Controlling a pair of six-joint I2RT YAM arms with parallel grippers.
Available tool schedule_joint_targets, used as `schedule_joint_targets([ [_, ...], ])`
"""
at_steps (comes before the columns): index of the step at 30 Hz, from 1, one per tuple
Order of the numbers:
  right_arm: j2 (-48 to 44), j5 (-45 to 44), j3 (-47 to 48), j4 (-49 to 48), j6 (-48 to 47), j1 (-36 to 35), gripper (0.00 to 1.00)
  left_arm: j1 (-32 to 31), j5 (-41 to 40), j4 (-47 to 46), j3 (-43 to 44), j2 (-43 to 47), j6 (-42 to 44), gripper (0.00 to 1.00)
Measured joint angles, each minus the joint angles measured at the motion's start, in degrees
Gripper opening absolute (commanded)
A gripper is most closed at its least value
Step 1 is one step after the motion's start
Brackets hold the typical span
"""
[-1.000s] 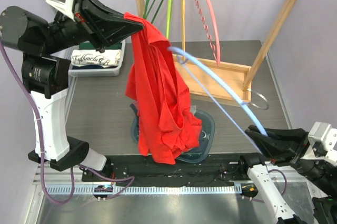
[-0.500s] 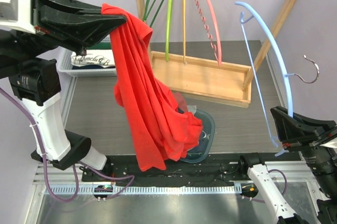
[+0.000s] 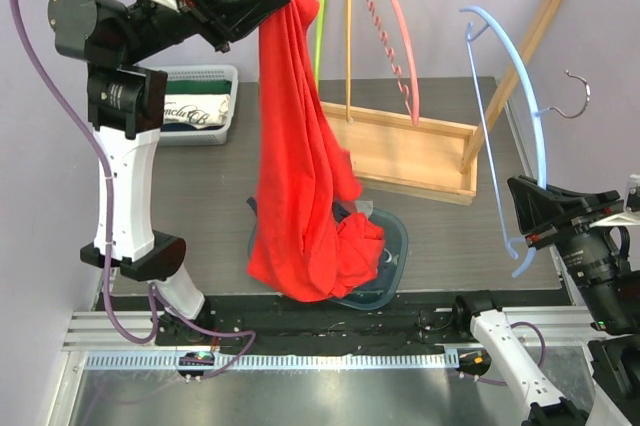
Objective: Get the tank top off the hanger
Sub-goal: Remove the tank top from the hanger, then place the hanger at the clothesline.
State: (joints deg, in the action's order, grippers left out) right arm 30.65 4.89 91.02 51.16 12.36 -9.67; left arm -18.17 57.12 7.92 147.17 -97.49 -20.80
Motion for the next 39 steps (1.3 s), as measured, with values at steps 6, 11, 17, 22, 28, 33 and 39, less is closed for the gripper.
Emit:
schedule_joint_targets([
  [6,0.66,0.09,-0.70,0.59,0.13,0.00,0.01,0.00,0.11,-6.47,2.45,0.20,-1.36,0.16],
  [11,1.18,0.11,-1.01,0.83,0.15,0.00,0.01,-0.02,0.70,-13.09,5.79,0.57,-4.63,0.15],
  [17,1.62,0.37,-1.88,0.96,0.39,0.00,0.01,-0.07,3.13,-17.49,4.02,1.14,-7.08,0.15],
  [22,2.23,0.63,-2.05,1.03,0.68,0.00,0.01,-0.07,3.41,-16.96,2.43,-0.70,-5.01,0.13],
  [28,3.87,0.35,-1.99,1.20,1.07,-0.02,0.01,-0.07,2.49,-17.29,3.02,-4.07,-2.58,0.09],
  [33,4.63,-0.46,-2.78,1.05,1.40,-0.02,0.01,-0.11,3.15,-18.14,1.46,-3.93,-5.55,0.02],
  [39,7.52,-2.78,-5.27,-0.87,1.62,-0.02,0.01,-1.68,10.32,-16.28,-19.43,5.49,-10.29,0.00],
])
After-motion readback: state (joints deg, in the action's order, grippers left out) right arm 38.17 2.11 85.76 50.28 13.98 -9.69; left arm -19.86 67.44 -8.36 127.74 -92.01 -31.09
